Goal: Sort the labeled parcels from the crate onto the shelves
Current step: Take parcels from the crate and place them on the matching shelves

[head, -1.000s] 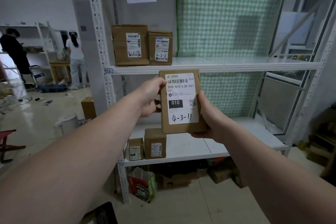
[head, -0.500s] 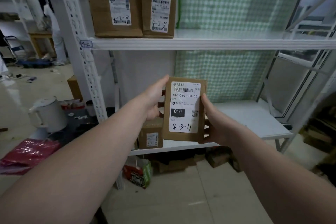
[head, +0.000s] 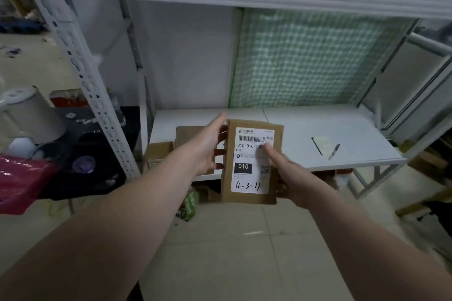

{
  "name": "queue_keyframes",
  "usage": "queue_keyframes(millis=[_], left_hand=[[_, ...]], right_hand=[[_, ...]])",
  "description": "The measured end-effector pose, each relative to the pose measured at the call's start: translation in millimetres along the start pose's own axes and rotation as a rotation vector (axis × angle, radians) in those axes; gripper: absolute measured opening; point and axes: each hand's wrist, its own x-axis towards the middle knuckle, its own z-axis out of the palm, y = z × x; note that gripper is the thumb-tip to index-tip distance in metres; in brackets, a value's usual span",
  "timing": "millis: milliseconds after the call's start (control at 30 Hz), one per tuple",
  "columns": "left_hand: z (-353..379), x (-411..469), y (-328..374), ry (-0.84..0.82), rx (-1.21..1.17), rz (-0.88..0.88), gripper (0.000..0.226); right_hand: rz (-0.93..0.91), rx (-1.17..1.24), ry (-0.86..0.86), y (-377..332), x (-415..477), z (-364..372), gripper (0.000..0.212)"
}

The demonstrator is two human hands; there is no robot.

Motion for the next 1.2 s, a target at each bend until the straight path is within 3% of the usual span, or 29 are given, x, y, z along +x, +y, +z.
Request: queue_keyframes(millis=[167,367,567,700,900,1000,1100,1200], left_hand=[[4.6,63.6,-30.5,0.003,-0.106,-0.106,0.053],[20.5,142.9,-42.4,0.083,-0.1,-0.113,0.054],[37.9,226.1,-72.3,0.12,-0.122,-0.117,0.056],[39.1,270.2,-109.6,0.18,-0.167,-0.02,0.051],[21.8,324.3,-189.5,0.138,-0.071,0.154,0.072],[9.9,347.2,-227.1,0.143,-0.041,0.277,0.065],[5.3,363.6,-259.0,0.214,0.076,0.37,0.064],[3.9,378.5,-289.0,0.396,0.287,0.48,0.051]], right_hand=[[-0.057,-0.034,-0.079,23.1,62.1,-11.6,0.049],[-0.061,-0.052,-0.121,41.9,156.4,-36.3,0.053],[-0.073,-0.043,-0.054,71.9,252.9,-55.2,0.053],[-0.108,-0.094,0.006,105.4,308.7,-56.9,0.05],[-0.24,-0.204,0.055,158.0,377.4,-40.8,0.046],[-0.33,-0.253,0.103,183.0,401.4,-33.8,0.041],[-0.429,-0.252,0.139,204.4,417.5,-26.4,0.048],[-0.503,-0.272,0.17,226.5,430.9,-19.6,0.059]])
